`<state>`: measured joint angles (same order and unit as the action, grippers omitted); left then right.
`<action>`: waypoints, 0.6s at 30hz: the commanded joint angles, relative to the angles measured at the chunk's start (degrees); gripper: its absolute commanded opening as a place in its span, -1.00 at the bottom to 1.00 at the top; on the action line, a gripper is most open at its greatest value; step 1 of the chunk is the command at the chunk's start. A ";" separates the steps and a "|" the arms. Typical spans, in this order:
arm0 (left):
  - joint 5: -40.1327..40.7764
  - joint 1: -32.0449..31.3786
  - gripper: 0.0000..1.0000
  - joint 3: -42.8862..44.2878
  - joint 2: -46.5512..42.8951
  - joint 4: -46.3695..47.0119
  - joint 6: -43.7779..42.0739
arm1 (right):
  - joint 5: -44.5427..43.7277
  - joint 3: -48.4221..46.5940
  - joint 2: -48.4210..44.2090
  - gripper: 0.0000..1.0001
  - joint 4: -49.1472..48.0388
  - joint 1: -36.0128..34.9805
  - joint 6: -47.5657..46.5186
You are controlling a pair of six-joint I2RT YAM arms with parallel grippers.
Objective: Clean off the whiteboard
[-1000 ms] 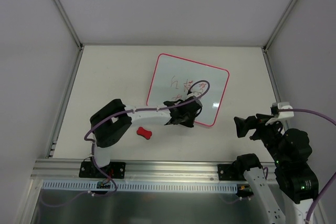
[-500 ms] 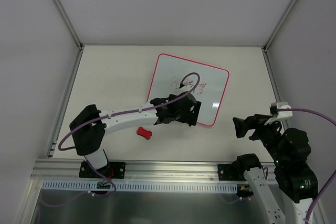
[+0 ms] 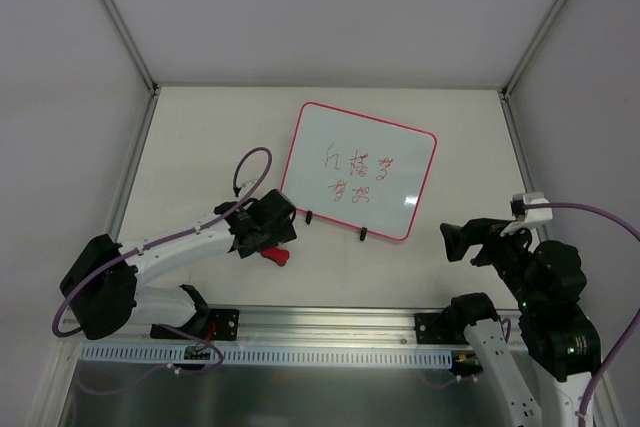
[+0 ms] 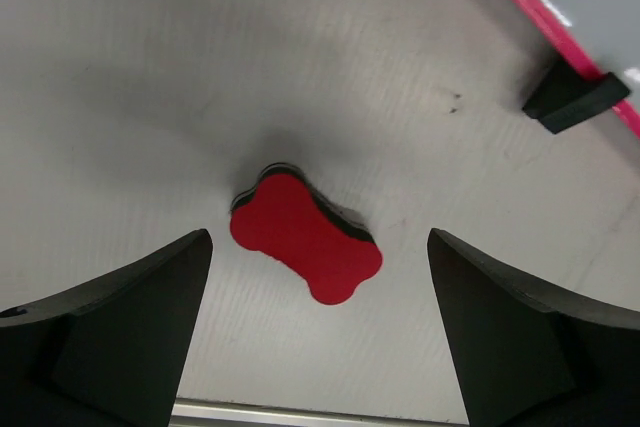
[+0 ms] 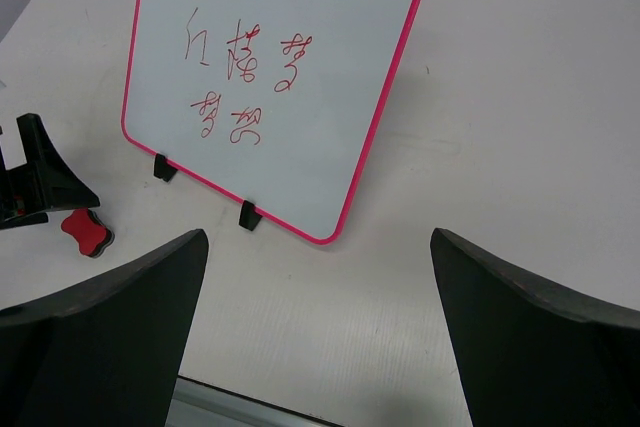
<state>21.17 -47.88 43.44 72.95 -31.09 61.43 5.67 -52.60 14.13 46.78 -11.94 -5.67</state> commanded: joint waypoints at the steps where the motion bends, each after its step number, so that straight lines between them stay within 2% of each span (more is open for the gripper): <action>1: 1.41 0.41 0.79 -2.04 -3.16 -5.64 10.54 | 1.27 0.92 0.64 0.98 -2.66 -0.27 1.63; 6: 0.99 0.94 0.52 -3.80 -2.90 -6.61 15.38 | 1.45 1.97 0.29 0.98 -3.19 -0.36 1.98; 12: -1.48 0.94 0.39 -1.26 3.42 -6.70 17.58 | 1.18 2.76 -0.24 0.98 -3.19 -0.36 1.98; 14: -1.48 0.94 0.25 0.41 5.80 -6.61 17.23 | 1.18 3.03 -0.51 0.99 -3.19 -0.36 1.81; 18: -1.92 0.94 0.10 2.00 7.73 -6.70 16.97 | 1.10 3.20 -1.03 0.98 -3.19 -0.36 1.37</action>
<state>19.75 -47.51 42.96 80.14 -36.49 76.71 6.35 -49.78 13.93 45.71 -11.94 -4.49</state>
